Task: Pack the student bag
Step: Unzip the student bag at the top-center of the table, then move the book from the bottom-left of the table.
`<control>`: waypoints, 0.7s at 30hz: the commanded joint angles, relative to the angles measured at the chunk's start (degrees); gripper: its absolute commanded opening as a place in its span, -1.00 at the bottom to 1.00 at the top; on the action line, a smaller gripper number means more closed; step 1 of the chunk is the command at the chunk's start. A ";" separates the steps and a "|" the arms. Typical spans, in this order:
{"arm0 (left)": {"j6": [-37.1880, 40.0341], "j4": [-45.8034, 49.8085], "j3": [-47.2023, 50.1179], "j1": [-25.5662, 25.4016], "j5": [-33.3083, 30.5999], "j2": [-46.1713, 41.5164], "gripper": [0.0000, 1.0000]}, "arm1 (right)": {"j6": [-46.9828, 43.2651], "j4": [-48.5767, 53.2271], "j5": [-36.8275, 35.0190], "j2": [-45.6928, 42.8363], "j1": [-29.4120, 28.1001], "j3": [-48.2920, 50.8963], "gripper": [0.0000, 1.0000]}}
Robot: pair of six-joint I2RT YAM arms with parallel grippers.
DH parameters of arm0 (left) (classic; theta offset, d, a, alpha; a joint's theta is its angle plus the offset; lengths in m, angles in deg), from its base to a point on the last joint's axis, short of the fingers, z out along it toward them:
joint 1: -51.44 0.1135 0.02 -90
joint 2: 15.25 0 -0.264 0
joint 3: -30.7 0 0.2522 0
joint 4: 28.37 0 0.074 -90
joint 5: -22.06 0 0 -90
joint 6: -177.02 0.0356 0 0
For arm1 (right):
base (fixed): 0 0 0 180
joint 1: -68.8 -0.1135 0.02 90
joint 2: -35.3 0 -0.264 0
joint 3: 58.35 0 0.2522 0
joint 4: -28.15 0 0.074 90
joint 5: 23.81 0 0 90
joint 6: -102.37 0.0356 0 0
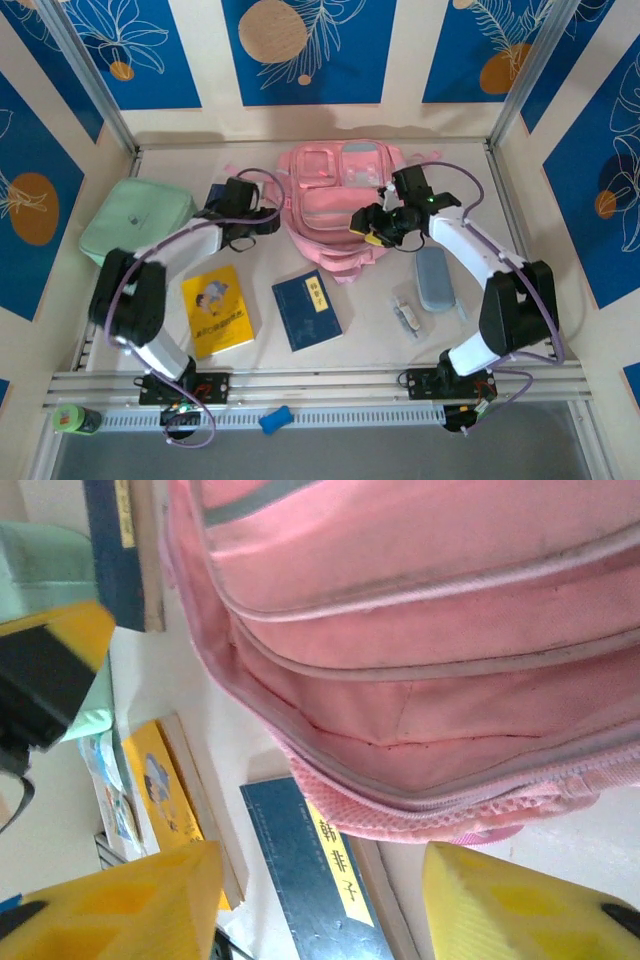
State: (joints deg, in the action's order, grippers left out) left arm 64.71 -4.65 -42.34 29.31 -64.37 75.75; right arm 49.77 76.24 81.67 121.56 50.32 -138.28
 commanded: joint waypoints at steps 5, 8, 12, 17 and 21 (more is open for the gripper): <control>-11.57 13.36 9.07 0.51 -2.64 -17.95 0.22 | -2.55 1.83 -1.21 -3.19 -9.73 1.73 0.29; -14.73 19.21 12.78 0.54 -6.07 -26.39 0.37 | -1.29 -1.67 -2.95 -3.52 -16.13 4.22 0.34; -16.78 25.72 17.30 1.30 -11.96 -34.36 0.63 | 1.43 -7.73 -4.66 -1.57 -23.66 5.32 0.38; -19.29 31.27 20.69 6.28 -13.41 -37.54 0.75 | 3.08 -11.87 -6.03 4.83 -31.08 2.12 0.39; -20.02 33.18 23.38 11.32 -14.57 -38.47 0.92 | 4.35 -14.07 -7.11 9.46 -34.39 0.12 0.38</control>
State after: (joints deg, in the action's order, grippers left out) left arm 46.29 24.11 -20.60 38.12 -76.30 38.11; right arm 52.42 65.03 75.53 128.99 17.47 -135.90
